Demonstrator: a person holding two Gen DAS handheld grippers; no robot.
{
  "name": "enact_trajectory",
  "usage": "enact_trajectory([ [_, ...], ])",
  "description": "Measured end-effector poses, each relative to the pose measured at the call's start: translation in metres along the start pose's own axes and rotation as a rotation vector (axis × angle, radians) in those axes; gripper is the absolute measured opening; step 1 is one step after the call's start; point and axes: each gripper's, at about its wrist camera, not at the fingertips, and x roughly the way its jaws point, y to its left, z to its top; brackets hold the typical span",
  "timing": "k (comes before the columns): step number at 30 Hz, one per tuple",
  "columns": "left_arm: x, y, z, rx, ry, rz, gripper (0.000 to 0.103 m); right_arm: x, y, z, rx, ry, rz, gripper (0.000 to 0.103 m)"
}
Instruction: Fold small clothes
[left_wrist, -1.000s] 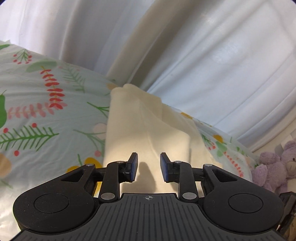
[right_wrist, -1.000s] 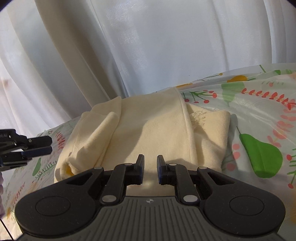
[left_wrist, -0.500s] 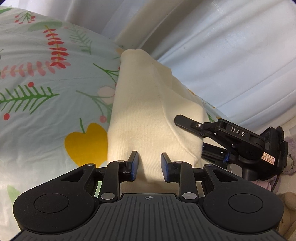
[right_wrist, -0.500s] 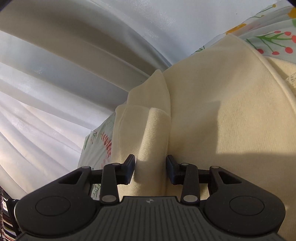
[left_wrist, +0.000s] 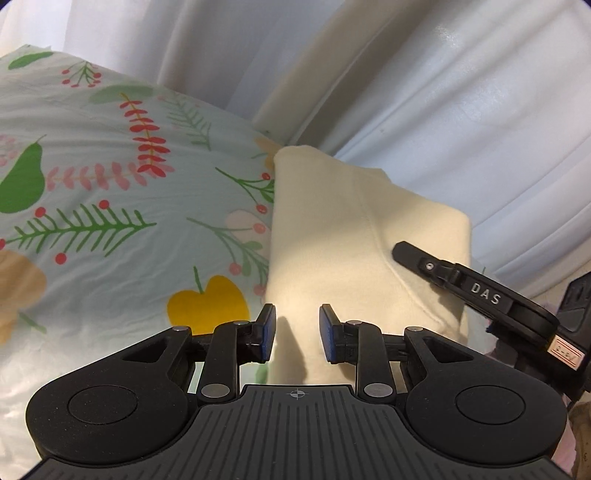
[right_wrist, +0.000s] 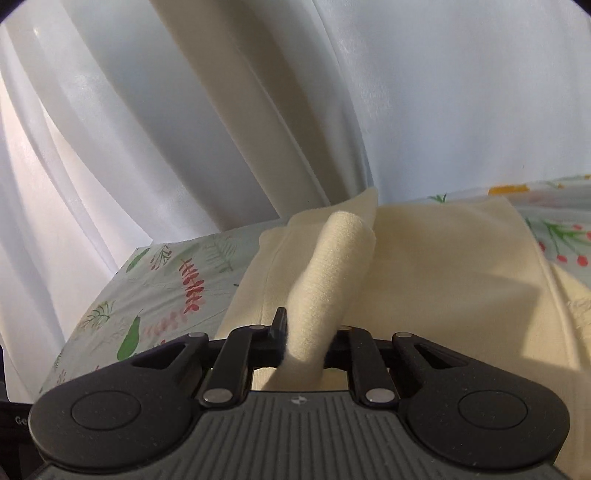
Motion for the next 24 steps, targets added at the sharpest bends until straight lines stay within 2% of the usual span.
enact_trajectory([
  [2,0.004,-0.008,0.001,0.027,0.009,0.01,0.028,-0.016,-0.003,0.002,-0.078,-0.062,-0.098,0.013],
  [4,0.014,-0.017,-0.002,0.04,0.037,-0.005,0.028,-0.027,-0.012,-0.005,-0.129,-0.086,-0.208,0.013],
  [6,0.025,-0.026,-0.008,0.054,0.066,-0.029,0.028,-0.027,-0.026,-0.014,-0.153,-0.062,-0.292,0.013],
  [7,0.029,-0.031,-0.01,0.062,0.077,-0.039,0.028,-0.021,-0.041,-0.02,-0.119,-0.013,-0.314,0.013],
  [9,0.041,-0.04,-0.015,0.083,0.108,-0.051,0.028,-0.017,-0.062,-0.028,-0.044,0.047,-0.297,0.014],
  [12,0.047,-0.044,-0.015,0.118,0.109,-0.018,0.03,-0.031,-0.083,-0.023,0.094,0.03,-0.207,0.022],
  [15,0.047,-0.042,-0.015,0.116,0.116,-0.018,0.031,-0.031,-0.099,-0.02,0.218,0.016,-0.13,0.024],
  [16,0.046,-0.041,-0.015,0.114,0.117,-0.016,0.031,-0.028,-0.099,-0.02,0.223,0.016,-0.142,0.021],
  [17,0.046,-0.042,-0.015,0.114,0.118,-0.013,0.032,-0.026,-0.096,-0.019,0.193,0.012,-0.165,0.013],
  [18,0.045,-0.043,-0.015,0.115,0.119,-0.01,0.032,-0.026,-0.09,-0.018,0.139,0.004,-0.195,0.013],
  [19,0.044,-0.043,-0.015,0.117,0.117,-0.007,0.032,-0.031,-0.076,-0.025,0.056,-0.033,-0.24,0.012],
  [21,0.04,-0.046,-0.016,0.13,0.107,-0.003,0.032,-0.048,-0.059,-0.024,-0.016,-0.117,-0.282,0.011],
  [24,0.039,-0.05,-0.018,0.17,0.093,0.009,0.036,-0.059,-0.062,-0.027,-0.011,-0.169,-0.377,0.01],
])
